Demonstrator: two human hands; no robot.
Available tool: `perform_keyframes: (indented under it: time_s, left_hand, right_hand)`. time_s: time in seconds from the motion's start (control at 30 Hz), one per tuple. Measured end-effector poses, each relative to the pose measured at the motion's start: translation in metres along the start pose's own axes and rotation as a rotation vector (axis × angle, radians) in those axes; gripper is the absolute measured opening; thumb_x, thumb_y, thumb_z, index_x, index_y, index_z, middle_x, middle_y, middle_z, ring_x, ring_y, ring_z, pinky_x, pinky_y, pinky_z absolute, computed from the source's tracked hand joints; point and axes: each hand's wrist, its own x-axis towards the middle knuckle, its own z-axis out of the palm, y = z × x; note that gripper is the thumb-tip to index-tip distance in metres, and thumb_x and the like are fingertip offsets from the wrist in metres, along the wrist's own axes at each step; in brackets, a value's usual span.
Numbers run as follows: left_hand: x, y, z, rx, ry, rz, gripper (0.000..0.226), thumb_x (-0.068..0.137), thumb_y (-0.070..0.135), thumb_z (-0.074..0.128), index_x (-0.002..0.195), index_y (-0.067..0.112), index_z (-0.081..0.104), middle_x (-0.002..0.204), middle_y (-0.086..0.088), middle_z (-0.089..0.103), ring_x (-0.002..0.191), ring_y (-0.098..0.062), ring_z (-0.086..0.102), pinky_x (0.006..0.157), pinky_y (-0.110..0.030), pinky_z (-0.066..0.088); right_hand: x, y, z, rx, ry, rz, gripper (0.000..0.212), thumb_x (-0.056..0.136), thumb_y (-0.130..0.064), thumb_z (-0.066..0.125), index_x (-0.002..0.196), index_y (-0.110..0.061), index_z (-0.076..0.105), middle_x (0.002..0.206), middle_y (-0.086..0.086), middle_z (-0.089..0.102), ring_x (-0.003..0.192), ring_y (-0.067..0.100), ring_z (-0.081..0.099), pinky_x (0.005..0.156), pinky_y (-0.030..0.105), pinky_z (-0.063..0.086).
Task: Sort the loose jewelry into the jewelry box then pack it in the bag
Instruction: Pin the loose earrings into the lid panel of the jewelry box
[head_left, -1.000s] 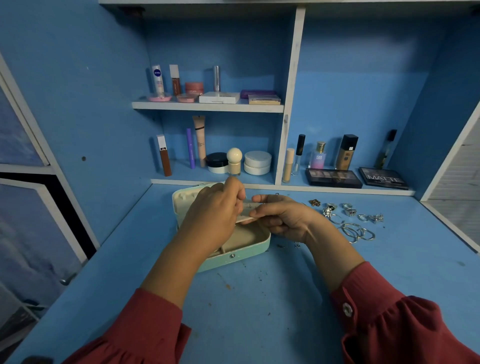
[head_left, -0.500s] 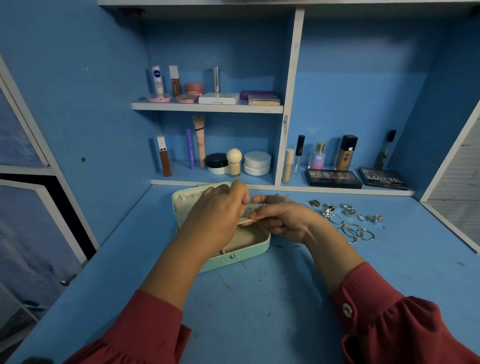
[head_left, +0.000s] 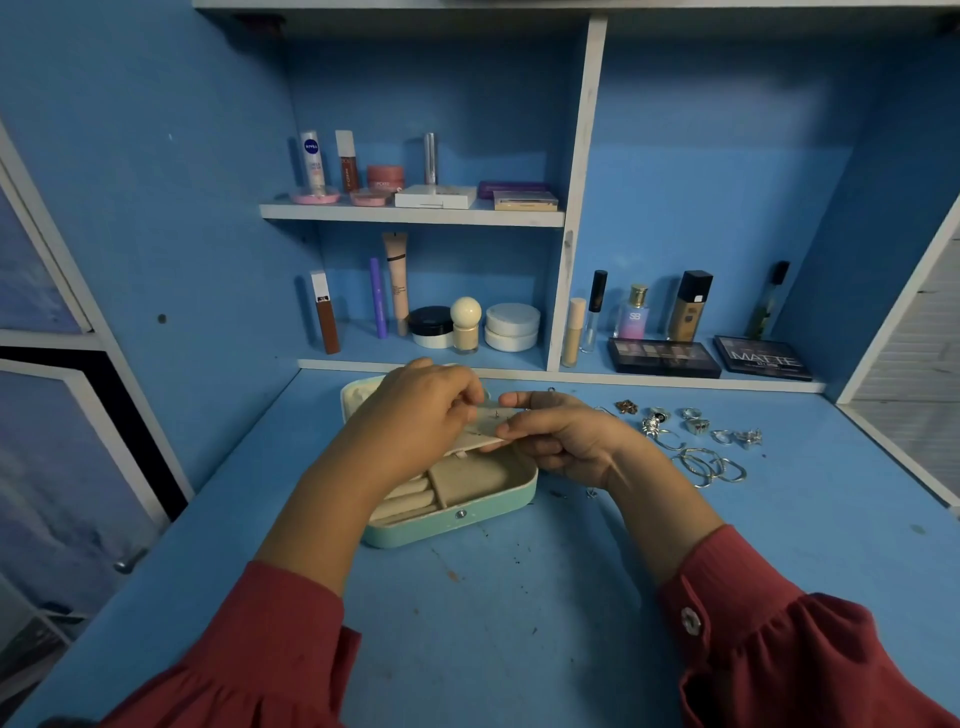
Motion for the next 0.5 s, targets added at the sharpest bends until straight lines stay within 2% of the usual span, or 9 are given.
perform_keyframes:
  time_s: [0.2,0.4,0.5]
  left_hand:
    - [0.0064,0.0009,-0.0079,0.054,-0.148,0.014,0.012,0.089,0.02,0.059,0.087,0.019,0.071,0.088,0.009,0.063,0.093,-0.007,0.05,0.081,-0.027,0.043]
    - [0.0082,0.001,-0.0087,-0.036,-0.178,-0.03,0.012,0.087,0.021,0.061,0.082,0.019,0.072,0.082,0.009,0.063,0.082,-0.007,0.058,0.072,-0.025,0.045]
    - [0.0086,0.0013,-0.0082,-0.047,-0.19,-0.016,0.013,0.087,0.019,0.061,0.082,0.018,0.073,0.078,0.011,0.061,0.081,-0.007,0.057,0.072,-0.026,0.045]
  right_hand:
    - [-0.0003,0.0,-0.0004,0.008,-0.016,0.003,0.03,0.084,0.009,0.056,0.097,-0.017,0.047,0.055,-0.003,0.056,0.034,0.001,0.026,0.03,0.011,0.019]
    - [-0.0015,-0.0005,0.0006,-0.002,-0.013,-0.004,0.031,0.085,0.009,0.055,0.098,-0.018,0.047,0.052,-0.004,0.056,0.034,0.001,0.025,0.031,0.011,0.017]
    - [-0.0031,-0.0014,0.0014,-0.007,-0.017,-0.004,0.032,0.085,0.01,0.054,0.099,-0.018,0.045,0.05,-0.004,0.057,0.033,0.001,0.025,0.031,0.011,0.017]
